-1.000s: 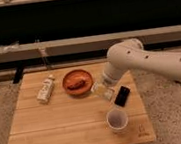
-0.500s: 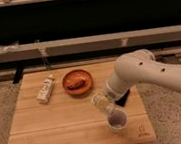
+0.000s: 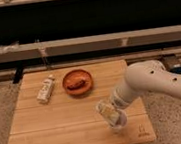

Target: Place the white sponge in the ceramic cup

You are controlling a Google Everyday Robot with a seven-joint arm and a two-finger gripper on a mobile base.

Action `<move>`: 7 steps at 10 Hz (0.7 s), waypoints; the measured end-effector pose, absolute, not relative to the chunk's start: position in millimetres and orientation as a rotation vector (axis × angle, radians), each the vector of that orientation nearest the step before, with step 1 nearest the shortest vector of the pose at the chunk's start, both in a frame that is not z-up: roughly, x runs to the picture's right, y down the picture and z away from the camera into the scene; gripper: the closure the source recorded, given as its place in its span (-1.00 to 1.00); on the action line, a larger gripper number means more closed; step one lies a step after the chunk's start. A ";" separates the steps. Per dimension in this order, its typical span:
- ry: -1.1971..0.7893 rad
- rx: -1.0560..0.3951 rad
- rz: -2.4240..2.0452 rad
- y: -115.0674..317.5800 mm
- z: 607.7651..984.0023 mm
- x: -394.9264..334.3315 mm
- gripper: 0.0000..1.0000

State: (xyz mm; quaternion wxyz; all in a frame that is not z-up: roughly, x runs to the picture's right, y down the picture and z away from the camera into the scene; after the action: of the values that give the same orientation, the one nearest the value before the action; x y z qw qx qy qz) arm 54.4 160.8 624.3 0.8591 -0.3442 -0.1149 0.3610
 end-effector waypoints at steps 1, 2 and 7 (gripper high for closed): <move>-0.246 -0.738 0.767 167.7 631.3 54.2 0.60; -0.249 -0.751 0.777 173.3 637.3 55.1 0.39; -0.233 -0.780 0.806 186.3 654.0 62.1 -0.57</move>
State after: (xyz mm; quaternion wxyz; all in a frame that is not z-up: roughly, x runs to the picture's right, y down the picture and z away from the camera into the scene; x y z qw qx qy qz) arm 62.1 186.3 654.0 0.8404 -0.3691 -0.1100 0.3814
